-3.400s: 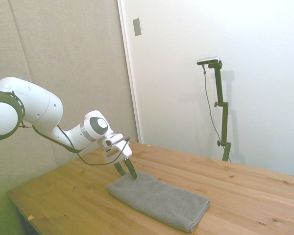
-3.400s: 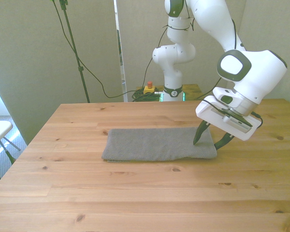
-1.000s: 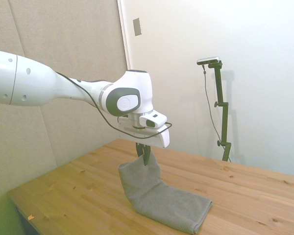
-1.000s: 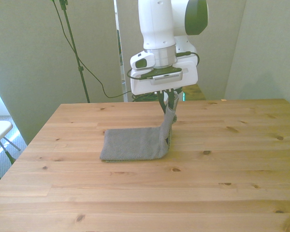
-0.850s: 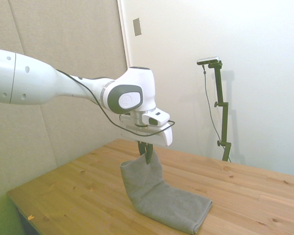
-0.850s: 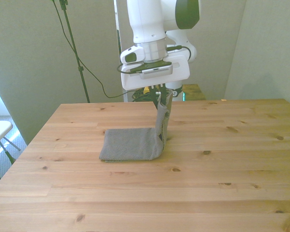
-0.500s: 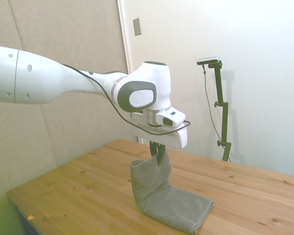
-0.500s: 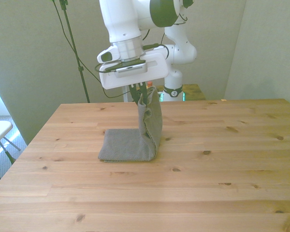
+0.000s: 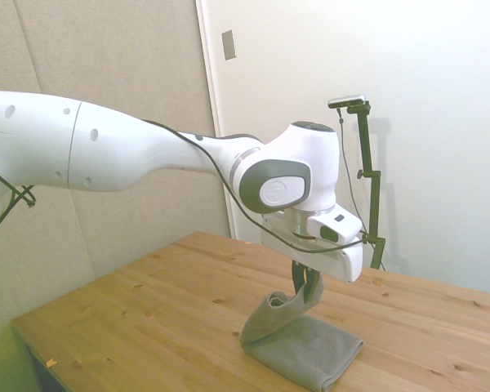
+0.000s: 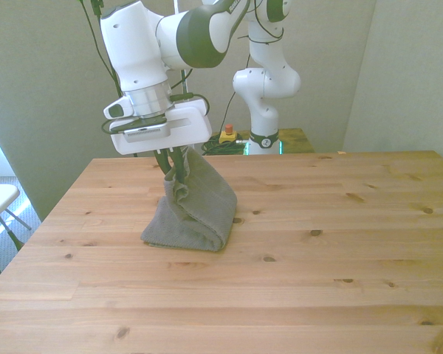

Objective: Fold the towel

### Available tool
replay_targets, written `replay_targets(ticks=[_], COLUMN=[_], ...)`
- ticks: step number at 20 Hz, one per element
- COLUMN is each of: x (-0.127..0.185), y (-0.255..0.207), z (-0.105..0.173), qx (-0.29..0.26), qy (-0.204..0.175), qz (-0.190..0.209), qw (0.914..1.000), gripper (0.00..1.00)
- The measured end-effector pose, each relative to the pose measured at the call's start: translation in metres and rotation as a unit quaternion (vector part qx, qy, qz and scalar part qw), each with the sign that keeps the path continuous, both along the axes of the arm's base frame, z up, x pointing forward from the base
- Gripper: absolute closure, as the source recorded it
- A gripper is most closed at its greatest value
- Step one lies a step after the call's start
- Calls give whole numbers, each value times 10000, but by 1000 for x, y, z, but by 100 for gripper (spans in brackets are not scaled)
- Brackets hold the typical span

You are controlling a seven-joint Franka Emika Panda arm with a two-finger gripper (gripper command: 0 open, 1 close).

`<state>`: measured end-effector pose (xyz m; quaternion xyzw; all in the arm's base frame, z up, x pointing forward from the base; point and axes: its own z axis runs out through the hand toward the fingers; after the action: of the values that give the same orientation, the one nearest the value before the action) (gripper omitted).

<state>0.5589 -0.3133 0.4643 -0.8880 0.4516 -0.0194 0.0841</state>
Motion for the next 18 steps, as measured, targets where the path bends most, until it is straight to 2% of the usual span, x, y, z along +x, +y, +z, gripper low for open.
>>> replay_targets(ticks=[1, 2, 6, 15, 18], x=[-1, -2, -4, -4, -9], y=[-6, -12, -22, -25, -30], z=[-1, -2, -10, -10, -7], qx=[-29, -54, -46, -42, -33], qy=[-14, -25, 48, 67, 178], qz=[-88, -171, -379, -479, -726], qw=[10000, 9998, 9993, 9988, 9972], gripper=[100, 0, 0, 0, 0])
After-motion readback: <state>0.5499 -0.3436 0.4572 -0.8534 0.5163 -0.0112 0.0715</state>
